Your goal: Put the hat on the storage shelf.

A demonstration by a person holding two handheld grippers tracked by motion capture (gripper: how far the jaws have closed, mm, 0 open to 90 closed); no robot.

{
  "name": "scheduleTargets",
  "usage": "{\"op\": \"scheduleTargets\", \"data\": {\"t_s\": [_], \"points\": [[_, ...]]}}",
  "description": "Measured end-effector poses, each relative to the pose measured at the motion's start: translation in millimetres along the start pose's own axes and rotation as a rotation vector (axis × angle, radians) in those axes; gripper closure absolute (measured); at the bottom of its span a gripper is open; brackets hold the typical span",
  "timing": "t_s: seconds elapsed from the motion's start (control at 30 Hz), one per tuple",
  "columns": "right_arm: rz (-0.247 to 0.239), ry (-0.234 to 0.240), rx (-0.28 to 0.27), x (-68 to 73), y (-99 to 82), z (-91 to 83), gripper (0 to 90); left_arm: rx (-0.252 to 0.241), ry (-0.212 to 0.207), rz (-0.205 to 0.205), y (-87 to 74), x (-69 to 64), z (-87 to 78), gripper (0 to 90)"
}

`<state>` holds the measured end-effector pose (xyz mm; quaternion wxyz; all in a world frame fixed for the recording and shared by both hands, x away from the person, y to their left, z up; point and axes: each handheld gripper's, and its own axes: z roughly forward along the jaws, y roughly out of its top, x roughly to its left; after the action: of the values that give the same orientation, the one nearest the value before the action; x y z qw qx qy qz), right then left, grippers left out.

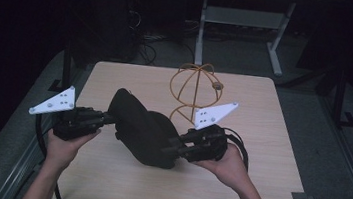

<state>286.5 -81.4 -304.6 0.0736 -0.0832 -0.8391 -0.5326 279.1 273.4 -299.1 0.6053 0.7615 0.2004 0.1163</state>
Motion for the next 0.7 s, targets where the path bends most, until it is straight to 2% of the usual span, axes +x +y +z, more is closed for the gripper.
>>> {"op": "scheduleTargets", "data": {"t_s": [0.13, 0.17, 0.23, 0.27, 0.3, 0.37, 0.4, 0.43, 0.6, 0.67, 0.7], "points": [[-0.004, -0.019, -0.001, 0.2, -2.1, -0.5, 65.7, 0.012, 0.003, 0.033, 17.4, -2.5, 1.9, 86.8], [-0.005, -0.030, 0.005, 0.6, -3.3, -1.4, 64.2, 0.012, 0.003, 0.033, 17.4, -2.5, 1.9, 86.9], [-0.012, -0.048, 0.001, -0.5, -6.8, -3.2, 55.4, 0.027, 0.003, 0.050, 24.2, -3.2, 3.1, 86.8], [-0.012, -0.048, 0.001, -0.5, -6.8, -3.2, 55.4, 0.027, 0.003, 0.050, 24.2, -3.2, 3.1, 86.8], [0.019, -0.085, -0.005, -3.3, -12.2, -8.5, 47.0, 0.044, 0.010, 0.058, 26.6, -3.0, 3.4, 86.8], [0.030, -0.088, -0.011, -4.6, -15.0, -11.4, 45.9, 0.053, 0.013, 0.061, 27.5, -2.4, 3.0, 86.8], [0.049, -0.110, -0.026, -7.6, -25.7, -20.1, 39.8, 0.057, 0.013, 0.059, 28.1, -0.6, 1.8, 86.8], [0.055, -0.128, -0.026, -8.4, -29.4, -22.7, 37.8, 0.060, 0.017, 0.057, 28.4, 0.5, 0.9, 86.8], [0.092, -0.210, -0.022, -12.9, -59.1, -39.7, 34.6, 0.054, 0.024, 0.043, 30.3, 6.1, -3.6, 86.8], [0.099, -0.223, -0.025, -13.6, -65.3, -43.2, 34.2, 0.054, 0.027, 0.039, 31.9, 9.5, -5.1, 86.8], [0.111, -0.262, -0.029, -14.8, -76.2, -50.2, 32.7, 0.054, 0.030, 0.034, 34.0, 12.9, -6.0, 86.8]]}}
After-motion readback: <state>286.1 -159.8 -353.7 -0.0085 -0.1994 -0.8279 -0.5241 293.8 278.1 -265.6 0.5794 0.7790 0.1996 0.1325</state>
